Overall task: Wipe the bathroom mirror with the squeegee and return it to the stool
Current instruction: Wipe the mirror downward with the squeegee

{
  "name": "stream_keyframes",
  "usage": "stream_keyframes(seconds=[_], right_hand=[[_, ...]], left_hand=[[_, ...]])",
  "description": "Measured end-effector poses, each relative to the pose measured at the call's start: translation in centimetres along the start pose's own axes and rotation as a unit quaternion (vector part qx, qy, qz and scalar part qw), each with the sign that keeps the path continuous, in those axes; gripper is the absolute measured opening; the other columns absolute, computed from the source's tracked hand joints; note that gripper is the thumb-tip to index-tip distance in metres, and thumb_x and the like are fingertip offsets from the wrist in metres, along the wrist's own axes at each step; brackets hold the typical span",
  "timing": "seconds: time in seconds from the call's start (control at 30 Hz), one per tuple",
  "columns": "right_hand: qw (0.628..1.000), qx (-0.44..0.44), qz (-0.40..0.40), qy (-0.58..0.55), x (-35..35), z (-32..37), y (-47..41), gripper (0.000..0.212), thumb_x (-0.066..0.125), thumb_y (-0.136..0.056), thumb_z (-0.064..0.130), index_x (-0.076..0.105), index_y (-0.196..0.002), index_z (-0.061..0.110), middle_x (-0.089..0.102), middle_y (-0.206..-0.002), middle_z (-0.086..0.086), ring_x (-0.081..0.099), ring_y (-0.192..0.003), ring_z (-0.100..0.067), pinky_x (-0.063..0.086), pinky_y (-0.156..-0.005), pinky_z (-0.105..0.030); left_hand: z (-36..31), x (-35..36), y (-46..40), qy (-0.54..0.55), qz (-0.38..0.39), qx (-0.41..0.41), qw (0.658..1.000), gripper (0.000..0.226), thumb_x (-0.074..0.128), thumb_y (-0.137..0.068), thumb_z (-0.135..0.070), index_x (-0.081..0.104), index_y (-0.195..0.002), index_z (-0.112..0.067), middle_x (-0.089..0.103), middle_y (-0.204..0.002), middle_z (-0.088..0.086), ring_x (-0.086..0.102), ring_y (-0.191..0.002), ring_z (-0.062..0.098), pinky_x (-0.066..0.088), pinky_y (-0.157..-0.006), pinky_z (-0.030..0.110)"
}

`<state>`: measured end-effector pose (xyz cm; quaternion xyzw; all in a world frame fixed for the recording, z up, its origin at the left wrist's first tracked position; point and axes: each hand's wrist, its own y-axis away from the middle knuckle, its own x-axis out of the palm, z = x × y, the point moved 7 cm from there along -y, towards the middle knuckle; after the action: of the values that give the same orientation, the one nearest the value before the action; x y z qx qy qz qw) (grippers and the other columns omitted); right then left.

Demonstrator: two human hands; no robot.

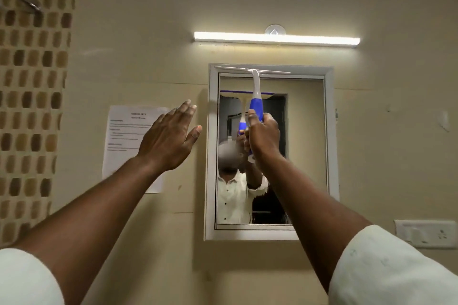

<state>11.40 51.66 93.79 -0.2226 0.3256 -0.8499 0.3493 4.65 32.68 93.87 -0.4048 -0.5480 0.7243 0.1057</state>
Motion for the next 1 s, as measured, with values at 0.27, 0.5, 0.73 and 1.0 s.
stream_keyframes(seconds=[0.27,0.5,0.73,1.0], right_hand=[[1.000,0.013,-0.001,0.014,-1.2,-1.6,-2.1,0.037,0.044,-0.098,0.031,0.045,-0.123,0.004,0.051,-0.085,-0.014,0.047,-0.061,-0.015,0.042,-0.059,-0.029],[0.999,0.016,0.032,-0.018,-0.1,-3.0,-3.5,0.022,0.044,-0.098,0.029,0.046,-0.106,0.009,0.051,-0.086,-0.018,0.048,-0.066,-0.023,0.042,-0.062,-0.035],[1.000,-0.013,0.022,0.004,0.0,-3.8,-5.2,0.031,0.045,-0.098,0.031,0.048,-0.115,0.005,0.054,-0.086,-0.016,0.052,-0.072,-0.026,0.048,-0.070,-0.037],[1.000,-0.020,0.010,0.019,0.0,-4.9,-6.0,0.036,0.045,-0.098,0.030,0.046,-0.120,0.002,0.055,-0.087,-0.016,0.055,-0.075,-0.026,0.053,-0.080,-0.043]], left_hand=[[-1.0,1.9,-1.3,0.003,-0.003,0.008,1.000,0.059,0.024,-0.096,-0.047,0.019,-0.148,-0.021,0.014,-0.158,-0.001,0.019,-0.143,0.020,0.016,-0.115,0.037],[-0.9,4.0,-1.9,-0.014,0.007,-0.001,1.000,0.060,0.022,-0.095,-0.049,0.016,-0.148,-0.022,0.011,-0.159,-0.003,0.017,-0.144,0.018,0.014,-0.115,0.036],[0.0,5.7,-2.1,-0.026,0.014,-0.017,0.999,0.062,0.020,-0.094,-0.051,0.015,-0.149,-0.022,0.009,-0.159,-0.004,0.015,-0.144,0.016,0.014,-0.115,0.036],[0.8,6.3,-2.0,-0.027,0.012,-0.027,0.999,0.060,0.021,-0.095,-0.049,0.015,-0.149,-0.023,0.009,-0.159,-0.004,0.014,-0.144,0.016,0.013,-0.116,0.036]])
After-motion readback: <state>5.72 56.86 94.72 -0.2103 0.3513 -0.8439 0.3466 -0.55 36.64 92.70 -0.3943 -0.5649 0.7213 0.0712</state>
